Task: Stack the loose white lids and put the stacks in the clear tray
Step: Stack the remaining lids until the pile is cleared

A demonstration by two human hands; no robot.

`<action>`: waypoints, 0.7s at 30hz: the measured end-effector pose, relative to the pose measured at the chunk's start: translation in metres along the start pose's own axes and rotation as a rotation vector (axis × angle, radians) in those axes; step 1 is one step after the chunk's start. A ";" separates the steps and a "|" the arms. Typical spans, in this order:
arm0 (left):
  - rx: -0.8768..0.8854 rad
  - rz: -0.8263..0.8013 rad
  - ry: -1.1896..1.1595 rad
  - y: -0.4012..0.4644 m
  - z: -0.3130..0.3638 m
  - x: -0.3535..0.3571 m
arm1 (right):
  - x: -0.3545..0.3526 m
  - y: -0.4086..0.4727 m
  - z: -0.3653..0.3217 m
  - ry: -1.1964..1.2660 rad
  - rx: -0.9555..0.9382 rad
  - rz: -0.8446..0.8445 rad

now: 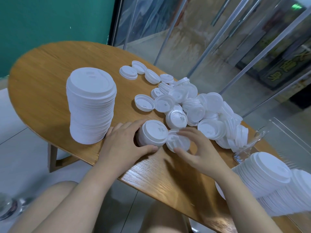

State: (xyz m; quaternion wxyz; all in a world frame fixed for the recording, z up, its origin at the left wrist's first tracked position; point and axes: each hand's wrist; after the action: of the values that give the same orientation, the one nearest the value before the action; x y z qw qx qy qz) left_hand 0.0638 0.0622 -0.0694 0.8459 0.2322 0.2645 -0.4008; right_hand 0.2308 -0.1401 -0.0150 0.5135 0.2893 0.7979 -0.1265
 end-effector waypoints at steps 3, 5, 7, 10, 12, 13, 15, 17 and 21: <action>0.001 -0.008 0.012 0.001 0.000 0.001 | 0.006 -0.012 0.016 -0.112 -0.027 -0.064; 0.003 -0.012 0.012 0.001 0.000 0.001 | 0.008 -0.013 0.017 -0.100 -0.036 -0.015; 0.005 -0.017 0.013 0.000 0.000 0.001 | 0.008 -0.014 0.014 -0.024 -0.006 0.032; 0.009 -0.015 0.023 0.000 0.000 0.000 | 0.005 -0.015 0.006 0.241 0.093 0.132; 0.011 -0.021 0.029 0.000 0.000 0.000 | 0.003 -0.014 0.000 0.499 0.201 0.174; 0.010 -0.024 0.031 0.000 0.000 0.000 | 0.002 -0.014 0.000 0.580 0.254 0.193; 0.008 -0.025 0.033 0.000 -0.001 0.000 | 0.004 -0.014 0.004 0.642 0.337 0.222; 0.005 -0.028 0.039 0.000 0.000 0.000 | 0.007 -0.014 0.011 0.661 0.394 0.236; 0.004 -0.024 0.037 0.001 0.000 0.001 | 0.010 -0.016 0.026 0.601 0.503 0.198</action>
State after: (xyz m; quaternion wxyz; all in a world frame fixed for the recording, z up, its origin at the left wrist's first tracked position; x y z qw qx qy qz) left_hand 0.0647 0.0624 -0.0699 0.8354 0.2383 0.2819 -0.4072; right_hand 0.2380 -0.1623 -0.0369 0.1803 0.5054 0.8249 -0.1777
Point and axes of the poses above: each hand's wrist, its own y-axis towards the middle knuckle, its own x-axis out of the palm, z = x × y, and after that the axes turned 1 degree about x, right-handed
